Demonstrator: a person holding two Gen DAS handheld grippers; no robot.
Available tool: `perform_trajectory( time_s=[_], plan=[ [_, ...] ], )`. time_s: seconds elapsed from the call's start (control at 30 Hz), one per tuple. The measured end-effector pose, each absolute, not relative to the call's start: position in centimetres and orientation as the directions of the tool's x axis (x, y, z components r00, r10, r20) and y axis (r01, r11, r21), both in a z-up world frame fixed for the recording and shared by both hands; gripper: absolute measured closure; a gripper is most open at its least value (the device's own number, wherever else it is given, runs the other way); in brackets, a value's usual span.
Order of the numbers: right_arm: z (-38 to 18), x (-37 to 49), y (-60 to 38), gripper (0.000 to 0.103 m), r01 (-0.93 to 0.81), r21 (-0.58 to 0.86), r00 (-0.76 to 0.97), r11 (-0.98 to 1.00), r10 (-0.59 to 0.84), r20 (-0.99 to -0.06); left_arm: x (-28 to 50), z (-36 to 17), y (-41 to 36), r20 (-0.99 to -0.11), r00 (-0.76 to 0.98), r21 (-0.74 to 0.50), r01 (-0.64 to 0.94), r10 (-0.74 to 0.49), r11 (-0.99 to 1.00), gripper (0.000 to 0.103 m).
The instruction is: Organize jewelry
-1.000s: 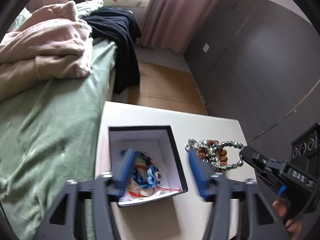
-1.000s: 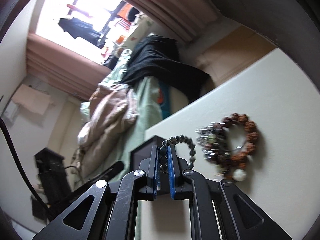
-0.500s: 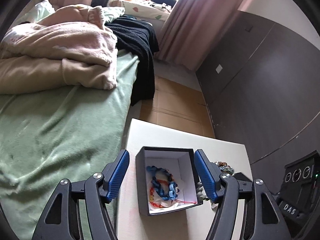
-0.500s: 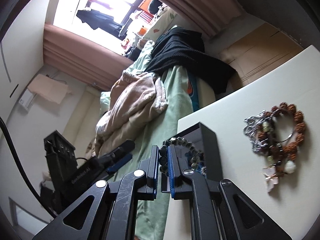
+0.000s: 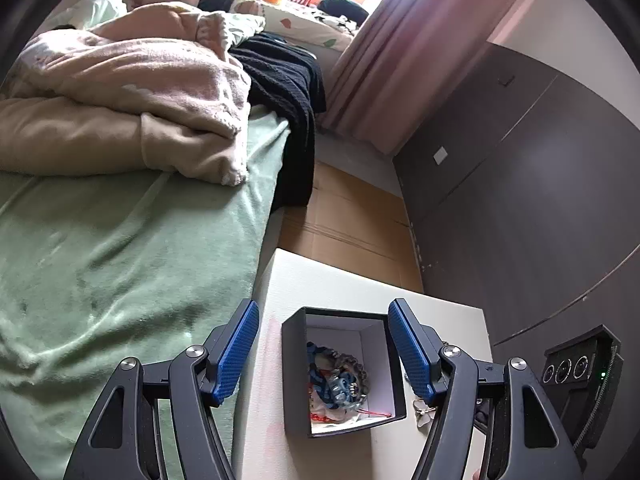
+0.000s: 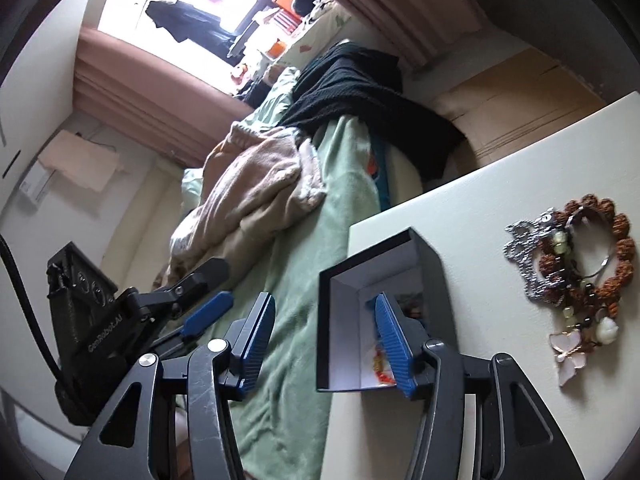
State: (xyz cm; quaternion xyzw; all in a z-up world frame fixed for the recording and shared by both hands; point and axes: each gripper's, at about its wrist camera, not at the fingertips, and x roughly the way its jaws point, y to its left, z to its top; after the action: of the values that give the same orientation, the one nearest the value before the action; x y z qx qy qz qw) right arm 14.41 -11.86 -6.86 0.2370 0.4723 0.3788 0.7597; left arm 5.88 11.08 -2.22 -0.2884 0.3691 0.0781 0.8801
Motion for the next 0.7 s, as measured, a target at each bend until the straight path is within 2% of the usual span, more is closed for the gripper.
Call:
perform_trajectory(
  time_s=[0.3,0.4,0.47,0.7],
  plan=[
    [-5.9,14.9,-16.2,0.049,-0.302,0.699,0.338,0.649,0.758,-0.558,6.4,-2.1,9.3,-0.694,0.713,-0.441,-0.316,-0.096,0.84,0.035],
    [-5.7,15.1,-18.1,0.046,-0.276,0.683,0.366,0.676,0.731,-0.576,6.8,-2.1,8.0,-0.698,0.708,-0.424,-0.295,-0.102,0.856,0.035],
    [-5.6,15.2,-19.1,0.04,-0.26,0.674,0.384,0.691,0.715,-0.585,7.1,-2.2,7.3,-0.701,0.705,-0.414,-0.28,-0.107,0.866,0.035],
    [-6.1,16.2,-22.8,0.04,-0.177,0.672,0.414,0.719,0.673,-0.612,8.5,-2.6,3.8,-0.704,0.695,-0.396,-0.216,-0.144,0.893,0.035]
  ],
)
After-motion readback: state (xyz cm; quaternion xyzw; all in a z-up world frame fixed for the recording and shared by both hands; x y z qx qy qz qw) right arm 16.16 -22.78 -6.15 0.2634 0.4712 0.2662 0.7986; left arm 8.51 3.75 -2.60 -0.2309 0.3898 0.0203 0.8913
